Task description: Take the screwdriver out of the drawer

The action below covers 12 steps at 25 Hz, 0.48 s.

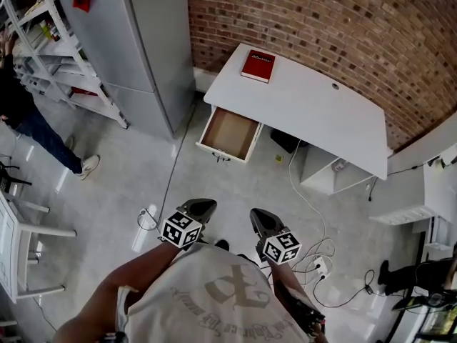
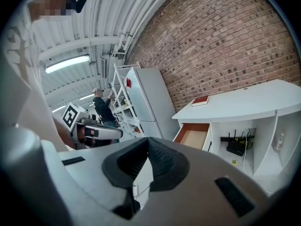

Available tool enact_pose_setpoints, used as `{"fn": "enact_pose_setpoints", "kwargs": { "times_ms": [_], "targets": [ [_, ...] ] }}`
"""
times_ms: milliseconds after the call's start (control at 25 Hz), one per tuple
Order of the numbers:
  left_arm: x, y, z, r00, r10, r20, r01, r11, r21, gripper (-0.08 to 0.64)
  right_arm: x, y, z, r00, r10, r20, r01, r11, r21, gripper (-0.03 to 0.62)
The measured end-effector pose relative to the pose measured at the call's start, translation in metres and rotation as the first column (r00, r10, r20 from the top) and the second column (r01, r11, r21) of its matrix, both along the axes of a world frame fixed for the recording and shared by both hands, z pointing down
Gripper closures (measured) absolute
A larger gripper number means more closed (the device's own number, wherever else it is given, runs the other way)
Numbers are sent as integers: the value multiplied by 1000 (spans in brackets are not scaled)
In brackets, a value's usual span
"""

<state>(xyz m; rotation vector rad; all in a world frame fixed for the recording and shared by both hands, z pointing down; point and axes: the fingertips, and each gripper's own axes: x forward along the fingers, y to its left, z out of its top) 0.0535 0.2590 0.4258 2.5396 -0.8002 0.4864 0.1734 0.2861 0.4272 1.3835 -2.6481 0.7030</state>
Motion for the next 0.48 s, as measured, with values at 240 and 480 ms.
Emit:
{"fn": "enact_pose_setpoints", "kwargs": {
  "times_ms": [240,480],
  "targets": [
    [-3,1,-1,1000,-16,5,16,1000,0,552,-4,-2,0,1000,-13,2,13,1000,-8,586],
    [-1,3,-1,1000,-13,7,13,1000,0,552,0,-2,3,1000,0,8,0,1000,-25,586]
  ]
}}
